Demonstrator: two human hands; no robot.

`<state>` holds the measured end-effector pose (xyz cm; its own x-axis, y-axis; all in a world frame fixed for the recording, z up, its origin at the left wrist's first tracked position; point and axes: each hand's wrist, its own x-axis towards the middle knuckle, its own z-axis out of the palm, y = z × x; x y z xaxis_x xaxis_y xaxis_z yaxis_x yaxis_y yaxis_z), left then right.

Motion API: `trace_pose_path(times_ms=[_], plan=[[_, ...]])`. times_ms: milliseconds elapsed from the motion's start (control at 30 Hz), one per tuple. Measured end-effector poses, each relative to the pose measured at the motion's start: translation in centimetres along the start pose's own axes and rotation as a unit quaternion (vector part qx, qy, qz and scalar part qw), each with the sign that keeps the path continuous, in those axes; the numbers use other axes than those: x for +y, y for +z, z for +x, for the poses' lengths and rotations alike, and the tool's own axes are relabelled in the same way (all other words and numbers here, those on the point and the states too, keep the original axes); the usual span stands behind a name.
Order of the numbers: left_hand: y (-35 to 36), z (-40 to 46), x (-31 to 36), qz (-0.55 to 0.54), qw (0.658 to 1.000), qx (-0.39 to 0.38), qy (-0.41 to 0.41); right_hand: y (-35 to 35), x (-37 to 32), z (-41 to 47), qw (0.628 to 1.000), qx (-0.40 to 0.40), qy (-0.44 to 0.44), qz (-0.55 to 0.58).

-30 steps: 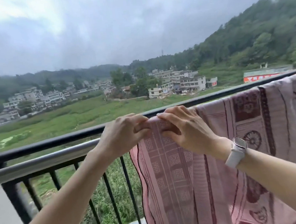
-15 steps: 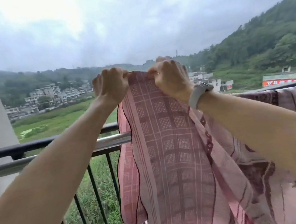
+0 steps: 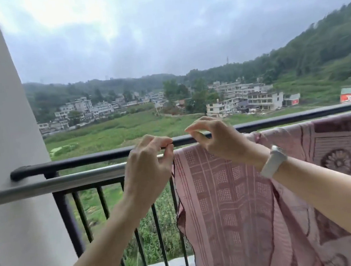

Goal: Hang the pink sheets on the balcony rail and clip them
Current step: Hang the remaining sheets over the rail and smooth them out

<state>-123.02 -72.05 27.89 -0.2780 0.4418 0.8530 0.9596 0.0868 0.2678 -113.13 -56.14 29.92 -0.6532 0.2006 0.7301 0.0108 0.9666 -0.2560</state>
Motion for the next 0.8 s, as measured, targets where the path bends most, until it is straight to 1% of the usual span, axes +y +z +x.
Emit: trace_pose_path(times_ms=[33,100,167,200,267,300,367,400,467,533,633,700,767,800], plan=[[0.1,-1.8,0.4,-0.020,0.999,0.027,0.019,0.3,-0.2,-1.5,0.998,0.053,-0.037,-0.027],[1.2,-4.7,0.2,-0.051,0.997,0.047,0.028,1.5,-0.5,-4.3,0.985,0.113,-0.092,-0.091],[2.9,-6.9,-0.5,-0.086,0.995,0.040,-0.019,3.5,-0.8,-7.0,0.976,0.144,-0.110,-0.119],[3.7,-7.9,-1.0,-0.102,0.992,0.040,-0.059,4.6,-1.1,-8.2,0.975,0.155,-0.100,-0.124],[5.4,-9.4,-2.3,-0.130,0.978,0.025,-0.160,6.8,-1.6,-10.3,0.978,0.163,-0.043,-0.124],[6.2,-10.1,-3.1,-0.151,0.966,-0.004,-0.212,7.7,-1.8,-11.2,0.979,0.164,-0.007,-0.122],[7.1,-10.9,-4.5,-0.225,0.921,-0.085,-0.308,9.2,-2.1,-12.3,0.977,0.167,0.068,-0.114],[7.4,-11.1,-5.0,-0.260,0.898,-0.110,-0.338,9.8,-2.3,-12.6,0.974,0.173,0.101,-0.110],[7.8,-11.3,-5.8,-0.305,0.876,-0.122,-0.352,10.8,-2.8,-12.7,0.964,0.186,0.154,-0.114],[8.2,-11.5,-6.0,-0.327,0.873,-0.105,-0.346,11.6,-3.3,-12.2,0.950,0.194,0.209,-0.124],[9.1,-11.8,-6.9,-0.303,0.881,-0.055,-0.358,12.6,-3.5,-11.3,0.933,0.176,0.287,-0.128],[9.5,-12.4,-7.3,-0.296,0.883,-0.039,-0.362,12.9,-3.3,-11.4,0.927,0.167,0.305,-0.141],[9.3,-13.0,-7.8,-0.268,0.898,-0.044,-0.345,12.9,-2.7,-12.4,0.922,0.181,0.319,-0.128],[8.8,-13.2,-8.1,-0.257,0.906,-0.039,-0.334,12.7,-2.6,-13.3,0.917,0.200,0.329,-0.100]])
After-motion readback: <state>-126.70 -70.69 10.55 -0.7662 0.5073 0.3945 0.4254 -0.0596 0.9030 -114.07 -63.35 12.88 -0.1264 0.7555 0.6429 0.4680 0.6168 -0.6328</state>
